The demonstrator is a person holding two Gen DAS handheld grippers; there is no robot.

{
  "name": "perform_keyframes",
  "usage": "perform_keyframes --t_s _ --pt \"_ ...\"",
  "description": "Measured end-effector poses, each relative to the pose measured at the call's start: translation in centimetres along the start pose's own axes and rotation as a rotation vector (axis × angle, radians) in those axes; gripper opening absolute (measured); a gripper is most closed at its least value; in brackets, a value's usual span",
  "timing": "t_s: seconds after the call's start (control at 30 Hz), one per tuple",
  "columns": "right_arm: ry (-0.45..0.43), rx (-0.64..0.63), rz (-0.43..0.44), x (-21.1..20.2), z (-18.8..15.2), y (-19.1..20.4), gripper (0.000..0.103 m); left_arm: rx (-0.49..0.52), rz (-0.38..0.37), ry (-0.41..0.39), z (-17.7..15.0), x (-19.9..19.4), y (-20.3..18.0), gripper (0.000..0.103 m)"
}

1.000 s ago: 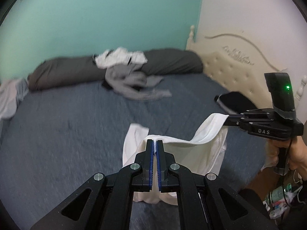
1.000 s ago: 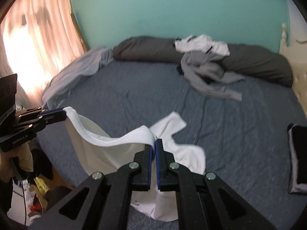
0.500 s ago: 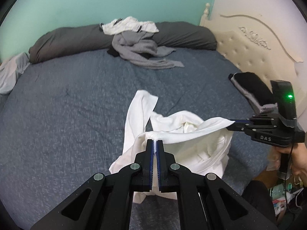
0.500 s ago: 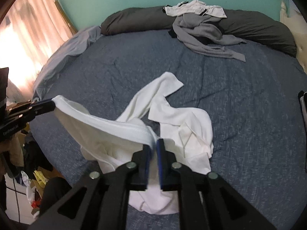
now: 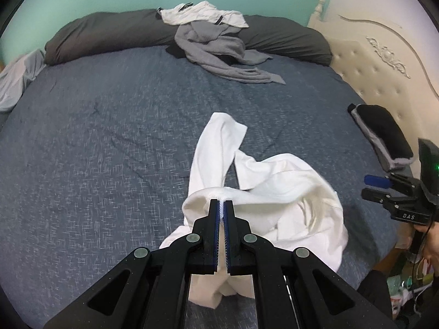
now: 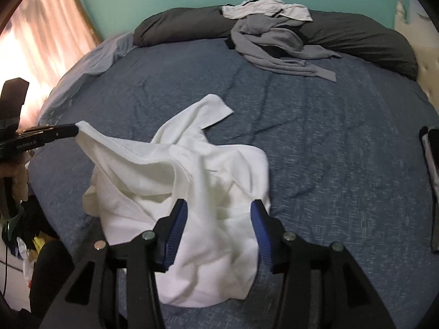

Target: Fold clothes

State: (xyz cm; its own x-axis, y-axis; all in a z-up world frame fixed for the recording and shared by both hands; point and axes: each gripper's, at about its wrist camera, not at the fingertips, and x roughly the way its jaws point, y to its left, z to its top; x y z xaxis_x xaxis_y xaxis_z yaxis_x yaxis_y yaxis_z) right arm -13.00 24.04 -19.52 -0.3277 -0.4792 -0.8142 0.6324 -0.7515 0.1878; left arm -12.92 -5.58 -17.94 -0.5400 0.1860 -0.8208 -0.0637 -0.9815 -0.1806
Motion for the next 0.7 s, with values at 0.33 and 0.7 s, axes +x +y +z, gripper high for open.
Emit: perform_keyframes --t_s 0.33,0.7 --pt "0.032 -0.154 0.109 3.3 0.2 0.5 0.049 0.014 -0.014 0.029 0.9 3.6 1.3 0.003" --pt "0.202 -0.343 0.124 8.3 -0.5 2.1 0.019 -0.005 -0.049 0.081 2.7 7.3 2.7 0.003"
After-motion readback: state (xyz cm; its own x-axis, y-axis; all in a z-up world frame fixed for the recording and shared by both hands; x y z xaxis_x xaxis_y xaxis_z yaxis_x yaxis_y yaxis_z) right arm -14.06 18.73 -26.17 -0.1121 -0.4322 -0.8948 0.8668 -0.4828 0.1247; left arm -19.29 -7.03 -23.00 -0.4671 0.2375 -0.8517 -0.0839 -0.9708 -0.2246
